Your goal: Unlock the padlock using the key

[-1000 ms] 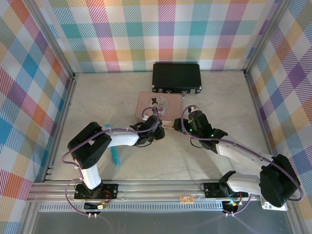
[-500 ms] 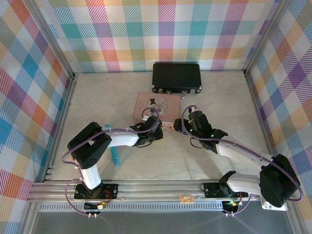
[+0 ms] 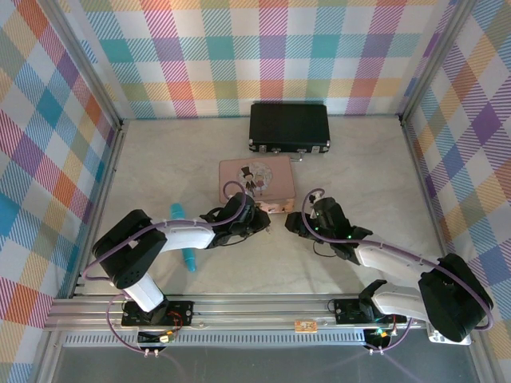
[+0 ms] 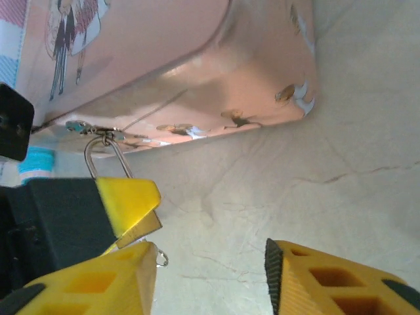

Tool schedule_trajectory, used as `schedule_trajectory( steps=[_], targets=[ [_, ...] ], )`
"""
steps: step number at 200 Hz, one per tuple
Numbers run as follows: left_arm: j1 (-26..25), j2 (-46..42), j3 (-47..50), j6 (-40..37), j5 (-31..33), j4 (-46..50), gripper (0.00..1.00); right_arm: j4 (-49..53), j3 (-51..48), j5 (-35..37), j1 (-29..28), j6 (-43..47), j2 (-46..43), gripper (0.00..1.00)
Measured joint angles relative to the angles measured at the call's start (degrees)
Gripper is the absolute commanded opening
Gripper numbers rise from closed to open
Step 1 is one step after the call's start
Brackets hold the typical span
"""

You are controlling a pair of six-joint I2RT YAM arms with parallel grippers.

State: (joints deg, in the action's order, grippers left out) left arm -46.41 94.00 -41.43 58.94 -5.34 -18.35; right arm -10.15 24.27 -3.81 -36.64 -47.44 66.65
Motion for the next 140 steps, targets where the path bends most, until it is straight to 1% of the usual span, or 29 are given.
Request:
schedule_trajectory(
  steps=[16, 42, 74, 98, 126, 140],
  targets=[
    [0.00, 0.02, 1.40, 2.86, -0.26, -3.26, 0.00, -5.20, -1.99, -3.15, 0.02, -2.21, 1.11, 0.45],
    [0.04, 0.28, 2.34, 6.88, 0.00, -9.09, 0.00, -13.88, -2.40, -7.52, 0.00, -5.97, 4.76, 0.42],
    [0.04, 1.22, 2.97, 10.60, 0.31, -15.47, 0.00, -24.39, -3.89, -10.51, 0.00, -10.64, 8.72, 0.39],
    [0.04, 1.81, 3.41, 12.17, 0.70, -18.51, 0.00, -29.75, -4.92, -11.91, 0.00, -13.25, 11.43, 0.35],
    [0.04, 2.29, 4.20, 13.62, 1.25, -21.97, 0.00, -33.22, -5.11, -12.35, 0.00, -15.04, 13.20, 0.31],
    [0.04, 2.62, 4.59, 14.19, 1.46, -23.74, 0.00, -34.82, -5.20, -12.31, 0.00, -15.76, 13.79, 0.27]
  ],
)
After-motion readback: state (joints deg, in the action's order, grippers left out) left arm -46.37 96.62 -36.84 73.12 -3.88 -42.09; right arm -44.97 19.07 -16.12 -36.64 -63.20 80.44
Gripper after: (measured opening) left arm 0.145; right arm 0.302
